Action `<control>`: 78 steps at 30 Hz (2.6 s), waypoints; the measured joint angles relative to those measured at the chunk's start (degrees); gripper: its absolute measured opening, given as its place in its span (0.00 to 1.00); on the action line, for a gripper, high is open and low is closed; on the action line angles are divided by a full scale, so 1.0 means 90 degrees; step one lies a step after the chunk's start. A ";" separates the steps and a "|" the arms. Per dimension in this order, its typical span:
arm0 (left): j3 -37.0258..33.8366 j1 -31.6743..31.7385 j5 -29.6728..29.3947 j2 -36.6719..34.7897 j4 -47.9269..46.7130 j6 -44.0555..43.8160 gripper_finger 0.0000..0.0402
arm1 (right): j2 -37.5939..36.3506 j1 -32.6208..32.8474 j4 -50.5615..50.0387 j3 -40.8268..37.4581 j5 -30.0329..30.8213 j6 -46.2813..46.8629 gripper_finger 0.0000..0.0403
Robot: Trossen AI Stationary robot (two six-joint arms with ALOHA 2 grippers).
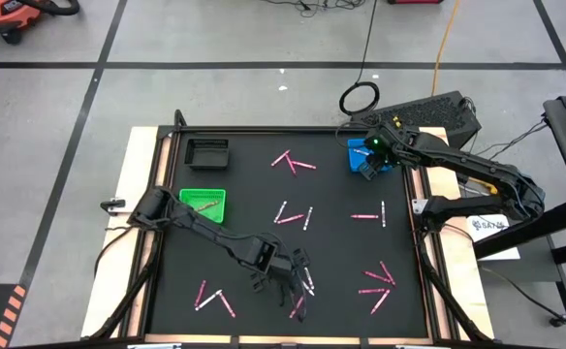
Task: Sort crayons
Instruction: Put the red crayon into the back bin
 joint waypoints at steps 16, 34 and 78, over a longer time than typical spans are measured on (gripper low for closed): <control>0.0012 -0.0014 0.0354 0.0305 0.0203 0.0052 0.25 | 0.0000 0.0000 0.0009 0.0000 0.0000 -0.0017 0.29; 0.0000 0.0102 0.0361 0.0384 0.0029 0.0006 0.19 | 0.0000 0.0000 0.0024 0.0001 0.0002 -0.0017 0.29; 0.0483 0.0942 0.0081 -0.0886 -0.2684 -0.1886 0.02 | -0.0003 0.0000 -0.0003 0.0000 -0.0005 -0.0026 0.29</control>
